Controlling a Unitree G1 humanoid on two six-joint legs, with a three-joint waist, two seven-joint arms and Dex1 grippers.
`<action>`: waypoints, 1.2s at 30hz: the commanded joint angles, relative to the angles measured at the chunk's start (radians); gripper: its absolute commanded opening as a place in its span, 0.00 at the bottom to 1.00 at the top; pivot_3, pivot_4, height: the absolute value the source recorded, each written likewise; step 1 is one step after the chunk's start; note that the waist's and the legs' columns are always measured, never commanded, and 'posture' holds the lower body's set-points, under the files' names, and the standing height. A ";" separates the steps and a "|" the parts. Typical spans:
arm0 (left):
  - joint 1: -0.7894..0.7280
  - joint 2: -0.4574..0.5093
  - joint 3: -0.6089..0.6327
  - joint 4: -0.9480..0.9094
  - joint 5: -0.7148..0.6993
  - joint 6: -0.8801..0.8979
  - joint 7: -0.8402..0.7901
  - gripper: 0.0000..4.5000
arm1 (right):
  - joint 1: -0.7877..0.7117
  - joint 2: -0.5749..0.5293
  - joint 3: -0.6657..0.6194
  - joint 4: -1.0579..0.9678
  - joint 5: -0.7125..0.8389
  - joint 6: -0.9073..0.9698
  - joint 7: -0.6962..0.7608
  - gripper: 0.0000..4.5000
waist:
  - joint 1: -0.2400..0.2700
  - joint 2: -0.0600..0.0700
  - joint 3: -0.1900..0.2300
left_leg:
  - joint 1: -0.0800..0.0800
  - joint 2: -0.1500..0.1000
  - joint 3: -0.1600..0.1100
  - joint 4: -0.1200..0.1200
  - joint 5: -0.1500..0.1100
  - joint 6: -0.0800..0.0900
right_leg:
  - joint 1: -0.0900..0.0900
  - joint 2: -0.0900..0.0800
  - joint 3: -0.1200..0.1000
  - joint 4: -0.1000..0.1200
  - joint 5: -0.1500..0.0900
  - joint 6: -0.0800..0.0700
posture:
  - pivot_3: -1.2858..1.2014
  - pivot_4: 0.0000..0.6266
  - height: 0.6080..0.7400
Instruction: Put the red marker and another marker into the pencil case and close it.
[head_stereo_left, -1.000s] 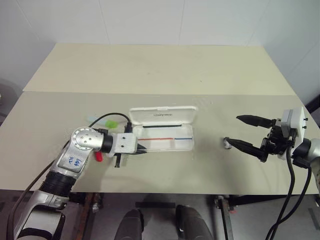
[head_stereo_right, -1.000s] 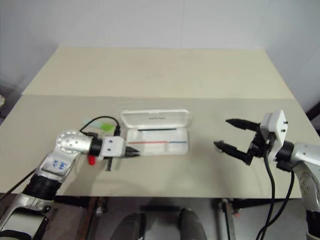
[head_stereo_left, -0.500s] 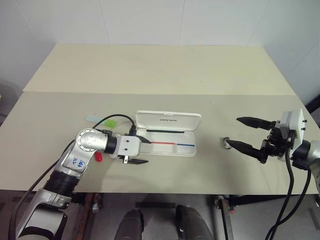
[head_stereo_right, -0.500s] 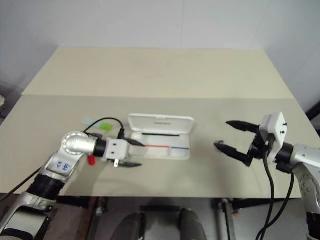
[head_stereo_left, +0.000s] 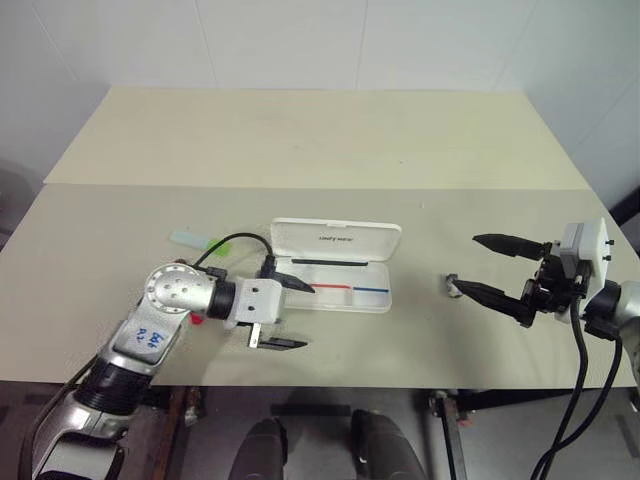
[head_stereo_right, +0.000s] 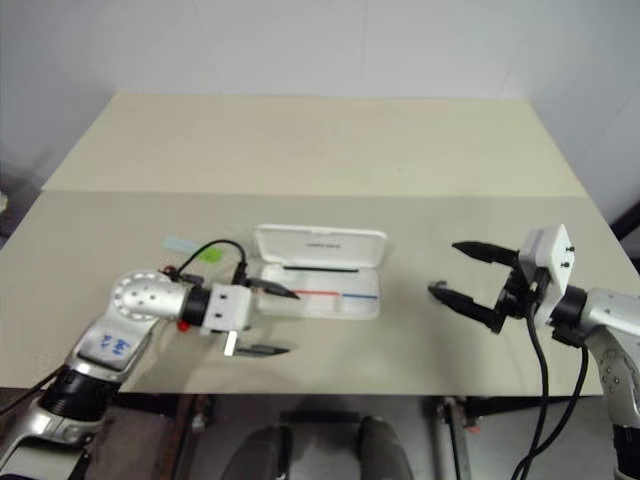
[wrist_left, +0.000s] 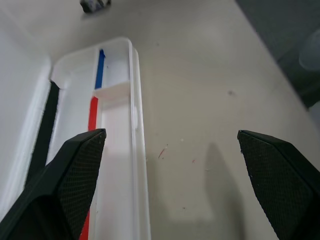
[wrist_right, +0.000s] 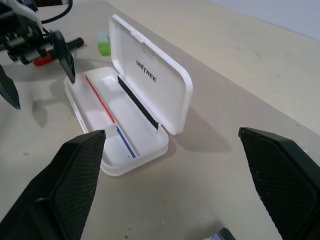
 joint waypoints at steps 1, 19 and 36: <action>0.030 0.021 0.117 -0.138 -0.078 0.115 0.083 0.99 | -0.003 -0.025 -0.026 -0.022 0.022 0.007 0.016 1.00 | 0.001 0.000 0.000 | 0.000 0.000 0.000 0.000 0.000 0.000 | 0.000 0.000 0.000 0.000 0.000 0.000 | 0.52 0.24 1.00; 0.240 -0.216 0.507 -0.431 0.050 0.647 0.881 0.99 | -0.207 -0.007 0.153 -0.085 0.160 0.134 0.125 1.00 | -0.001 -0.001 0.000 | -0.001 0.001 0.001 0.006 0.000 0.001 | 0.001 0.002 0.002 -0.002 0.001 -0.003 | 0.52 0.24 1.00; 0.225 -0.614 0.464 -0.473 0.173 1.084 1.264 0.99 | -0.296 0.004 0.202 0.061 0.069 0.083 0.199 1.00 | 0.003 -0.004 0.000 | -0.003 0.000 0.002 0.010 0.000 0.002 | 0.003 0.002 0.003 -0.009 0.003 -0.010 | 0.52 0.24 1.00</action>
